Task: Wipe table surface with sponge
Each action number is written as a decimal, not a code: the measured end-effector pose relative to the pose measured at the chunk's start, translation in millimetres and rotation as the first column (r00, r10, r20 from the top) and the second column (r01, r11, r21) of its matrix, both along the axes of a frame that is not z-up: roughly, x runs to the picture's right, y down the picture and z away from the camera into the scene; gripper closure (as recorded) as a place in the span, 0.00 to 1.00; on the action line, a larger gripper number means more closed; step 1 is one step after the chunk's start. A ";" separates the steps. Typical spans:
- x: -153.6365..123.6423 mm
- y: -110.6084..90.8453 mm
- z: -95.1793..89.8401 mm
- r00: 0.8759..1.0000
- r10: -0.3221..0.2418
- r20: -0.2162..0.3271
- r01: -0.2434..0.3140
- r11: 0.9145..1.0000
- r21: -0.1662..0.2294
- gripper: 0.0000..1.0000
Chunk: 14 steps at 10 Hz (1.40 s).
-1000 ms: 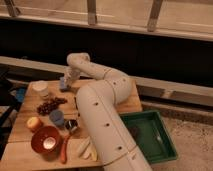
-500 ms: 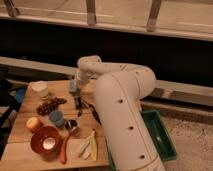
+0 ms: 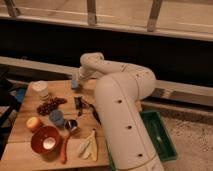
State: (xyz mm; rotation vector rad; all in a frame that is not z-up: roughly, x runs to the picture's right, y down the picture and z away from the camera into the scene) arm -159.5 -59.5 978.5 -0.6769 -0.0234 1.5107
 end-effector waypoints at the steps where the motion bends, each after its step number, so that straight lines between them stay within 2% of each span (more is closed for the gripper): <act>1: -12.1 -7.8 10.2 1.000 0.000 0.018 0.000 1.000 0.001 1.00; 3: -14.7 -3.3 16.8 1.000 -0.009 0.026 0.009 1.000 -0.008 1.00; 5: -20.1 15.3 15.4 0.999 -0.032 0.032 0.033 0.999 -0.029 1.00; 7: -4.1 36.1 3.1 0.998 -0.062 0.007 0.062 0.997 -0.050 1.00; 9: 12.6 43.3 -10.2 0.997 -0.068 -0.022 0.066 0.996 -0.053 1.00; 11: 44.1 36.9 -30.7 0.995 -0.046 -0.086 0.042 0.998 -0.040 1.00; 14: 60.6 19.2 -32.9 0.992 0.001 -0.126 -0.003 1.000 -0.020 1.00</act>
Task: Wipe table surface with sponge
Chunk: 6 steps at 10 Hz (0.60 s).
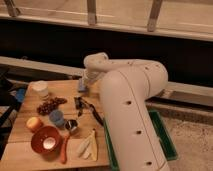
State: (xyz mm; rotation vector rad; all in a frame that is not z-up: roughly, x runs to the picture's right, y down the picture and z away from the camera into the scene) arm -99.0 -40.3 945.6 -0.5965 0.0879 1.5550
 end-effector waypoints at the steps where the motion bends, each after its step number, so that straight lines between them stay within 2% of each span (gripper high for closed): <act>1: 7.4 -9.4 5.3 1.000 0.017 -0.008 -0.017 1.000 0.004 1.00; 2: 7.0 -18.5 12.4 1.000 0.025 -0.007 -0.025 1.000 0.005 1.00; 4: -14.8 -31.1 26.4 1.000 0.010 0.023 -0.011 1.000 0.011 1.00; 6: -32.2 -27.4 31.8 0.998 -0.009 0.067 0.008 1.000 0.012 1.00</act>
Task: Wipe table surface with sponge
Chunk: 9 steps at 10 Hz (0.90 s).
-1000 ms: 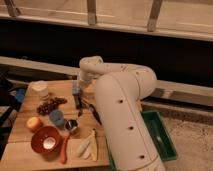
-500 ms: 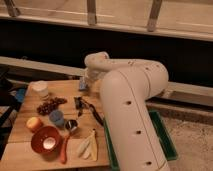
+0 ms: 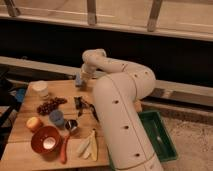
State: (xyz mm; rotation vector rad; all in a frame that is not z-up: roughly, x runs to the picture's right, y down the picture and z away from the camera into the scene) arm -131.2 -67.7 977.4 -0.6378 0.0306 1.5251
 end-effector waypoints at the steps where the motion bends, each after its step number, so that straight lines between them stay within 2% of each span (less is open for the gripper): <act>1: -7.9 12.1 -0.4 0.999 -0.023 0.025 0.023 1.000 -0.012 1.00; 4: -17.5 47.4 -5.0 0.995 -0.072 0.065 0.075 0.996 -0.046 1.00; 5: -12.2 56.8 -8.7 0.995 -0.073 0.064 0.076 0.996 -0.053 1.00; 7: 20.7 67.4 -17.5 0.999 -0.033 0.032 0.035 0.997 -0.064 1.00; 9: 46.2 64.2 -20.9 1.000 0.000 0.007 0.000 0.998 -0.059 1.00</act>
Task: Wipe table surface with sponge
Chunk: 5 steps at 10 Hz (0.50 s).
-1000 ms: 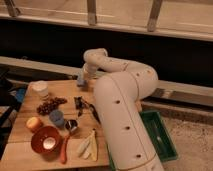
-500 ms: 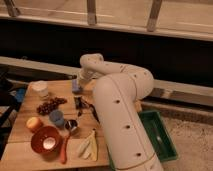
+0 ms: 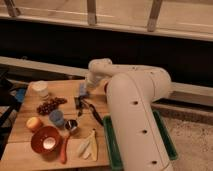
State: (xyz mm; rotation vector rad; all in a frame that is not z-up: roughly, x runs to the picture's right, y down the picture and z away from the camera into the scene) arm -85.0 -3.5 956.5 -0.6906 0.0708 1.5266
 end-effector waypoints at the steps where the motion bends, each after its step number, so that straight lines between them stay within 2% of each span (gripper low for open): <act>1: 7.6 -4.0 -0.6 1.000 0.011 -0.004 -0.011 1.000 0.005 1.00; 4: 3.7 -23.0 7.5 1.000 0.002 0.009 -0.002 1.000 0.020 1.00; 5: -11.8 -33.2 14.5 1.000 -0.011 0.024 0.011 1.000 0.027 1.00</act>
